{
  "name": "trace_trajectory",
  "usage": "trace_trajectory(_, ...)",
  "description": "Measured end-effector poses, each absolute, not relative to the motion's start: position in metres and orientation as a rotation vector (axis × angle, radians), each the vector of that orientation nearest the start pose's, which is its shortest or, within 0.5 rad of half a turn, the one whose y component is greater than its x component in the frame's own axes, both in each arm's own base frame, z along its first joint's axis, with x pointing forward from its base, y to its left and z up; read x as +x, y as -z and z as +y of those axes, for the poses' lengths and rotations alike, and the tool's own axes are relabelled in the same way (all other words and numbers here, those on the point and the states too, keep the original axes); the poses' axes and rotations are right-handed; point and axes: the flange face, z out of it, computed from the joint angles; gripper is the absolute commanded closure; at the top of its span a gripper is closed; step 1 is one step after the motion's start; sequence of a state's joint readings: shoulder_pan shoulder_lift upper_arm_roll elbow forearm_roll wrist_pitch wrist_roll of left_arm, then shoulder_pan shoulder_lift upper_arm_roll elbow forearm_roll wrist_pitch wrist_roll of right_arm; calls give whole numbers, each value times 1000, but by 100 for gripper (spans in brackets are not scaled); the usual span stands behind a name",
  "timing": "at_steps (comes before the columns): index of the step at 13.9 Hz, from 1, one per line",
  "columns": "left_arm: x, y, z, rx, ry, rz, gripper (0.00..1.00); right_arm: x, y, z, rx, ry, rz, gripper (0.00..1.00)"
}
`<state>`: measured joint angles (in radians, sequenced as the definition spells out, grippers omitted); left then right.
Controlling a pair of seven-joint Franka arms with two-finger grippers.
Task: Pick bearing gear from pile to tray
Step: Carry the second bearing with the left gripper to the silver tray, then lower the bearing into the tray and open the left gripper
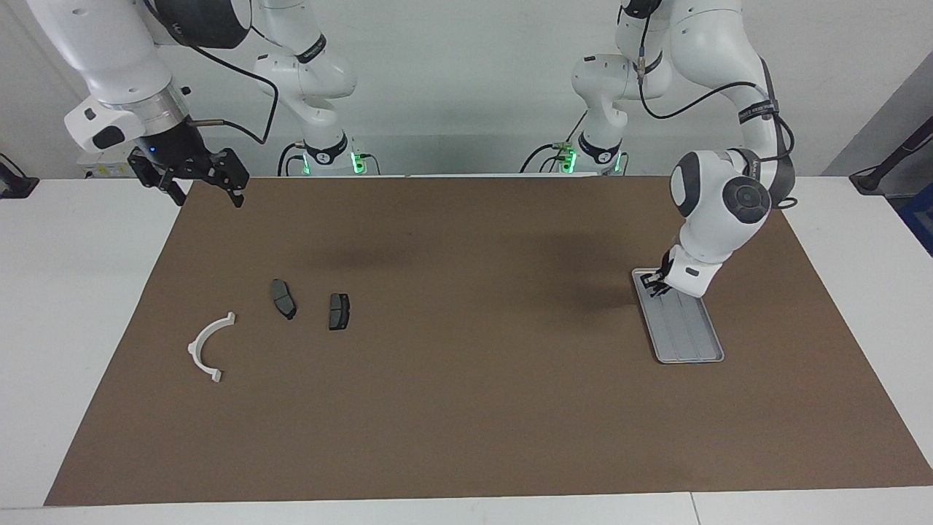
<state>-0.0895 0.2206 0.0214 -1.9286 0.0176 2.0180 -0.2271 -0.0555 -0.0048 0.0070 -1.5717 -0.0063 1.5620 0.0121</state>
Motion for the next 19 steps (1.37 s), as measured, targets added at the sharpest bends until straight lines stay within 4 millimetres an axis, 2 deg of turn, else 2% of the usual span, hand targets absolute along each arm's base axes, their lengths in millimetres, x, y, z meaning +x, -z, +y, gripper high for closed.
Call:
trace_trajectory(2,586,-360,-17,-3100,-156,-221,100,551,-626,-27,-3146,-8,95,1)
trace_trajectory(6,571,-334,19,-3110,-81,-252,100,551,-627,-27,-3146,-5,95,1)
trace_trajectory(10,566,-331,47,-3111,-82,-285,100,550,-628,-27,-3147,-2,96,1)
trace_trajectory(12,565,-329,50,-3120,-77,-307,100,550,-628,-27,-3147,-2,95,1)
trace_trajectory(16,556,-311,44,-3130,-45,-306,100,550,-628,-27,-3147,-3,95,1)
trace_trajectory(19,555,-309,41,-3132,-38,-299,100,550,-628,-27,-3147,-3,95,1)
